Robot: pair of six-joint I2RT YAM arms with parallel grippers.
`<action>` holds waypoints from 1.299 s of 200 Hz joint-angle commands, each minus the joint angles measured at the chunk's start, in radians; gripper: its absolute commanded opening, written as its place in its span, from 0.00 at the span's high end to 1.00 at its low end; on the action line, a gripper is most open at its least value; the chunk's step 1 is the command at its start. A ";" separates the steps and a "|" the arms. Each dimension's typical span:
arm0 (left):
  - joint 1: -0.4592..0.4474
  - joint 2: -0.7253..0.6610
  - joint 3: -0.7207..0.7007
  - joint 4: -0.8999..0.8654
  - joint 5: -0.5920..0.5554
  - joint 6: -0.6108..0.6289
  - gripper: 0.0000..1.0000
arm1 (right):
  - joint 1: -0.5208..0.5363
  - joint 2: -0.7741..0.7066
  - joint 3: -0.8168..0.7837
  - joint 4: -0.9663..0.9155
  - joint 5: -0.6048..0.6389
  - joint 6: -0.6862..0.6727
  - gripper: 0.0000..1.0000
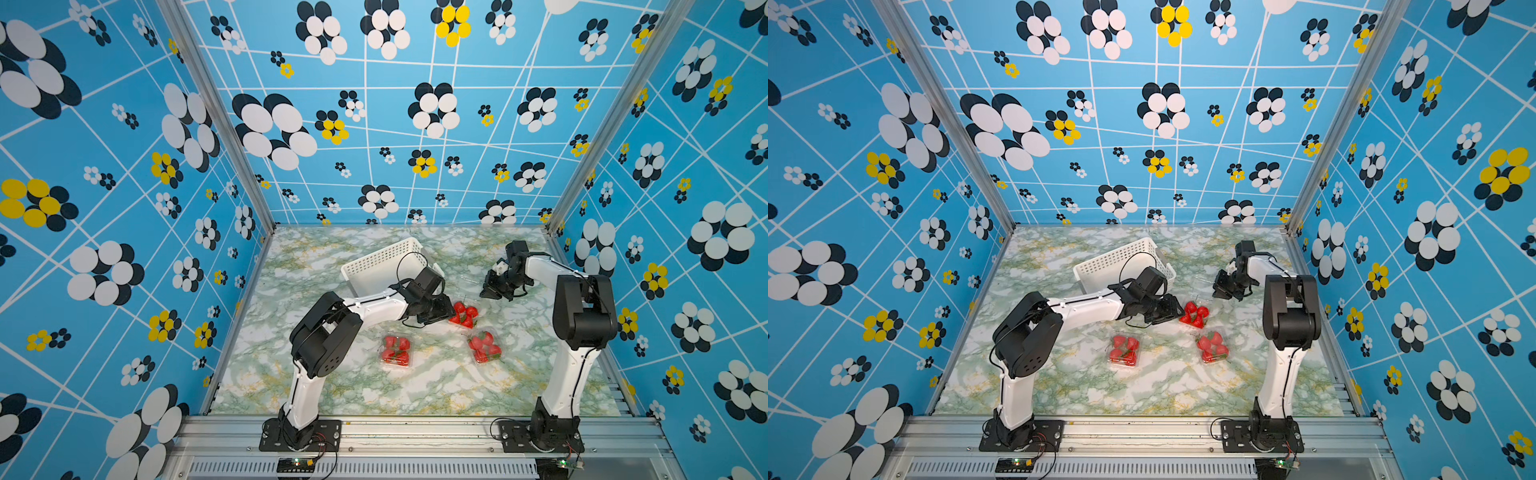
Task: Pack strawberries into containers
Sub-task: Adjust the packing box at the center of the board.
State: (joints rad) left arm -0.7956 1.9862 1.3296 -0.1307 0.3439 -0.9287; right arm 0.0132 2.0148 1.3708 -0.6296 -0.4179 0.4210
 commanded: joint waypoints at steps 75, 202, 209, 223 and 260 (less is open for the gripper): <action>0.041 -0.196 -0.196 -0.011 -0.060 -0.016 0.46 | 0.145 -0.189 -0.302 0.328 0.181 0.517 1.00; 0.050 -0.149 -0.214 0.050 -0.017 -0.019 0.47 | 0.243 -0.422 -0.400 0.242 0.222 0.558 0.71; 0.049 -0.142 -0.209 0.047 -0.013 -0.019 0.47 | 0.243 -0.420 -0.407 0.242 0.228 0.554 0.71; 0.046 -0.144 -0.206 0.036 -0.019 -0.019 0.47 | 0.242 -0.427 -0.413 0.240 0.243 0.528 0.70; 0.031 -0.174 -0.225 0.023 -0.048 -0.031 0.47 | 0.187 -0.385 -0.296 0.151 0.251 0.331 0.69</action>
State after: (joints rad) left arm -0.7540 1.8267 1.1133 -0.0898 0.3141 -0.9478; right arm 0.2481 1.5959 0.9920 -0.4145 -0.1726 0.8978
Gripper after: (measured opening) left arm 0.529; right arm 0.304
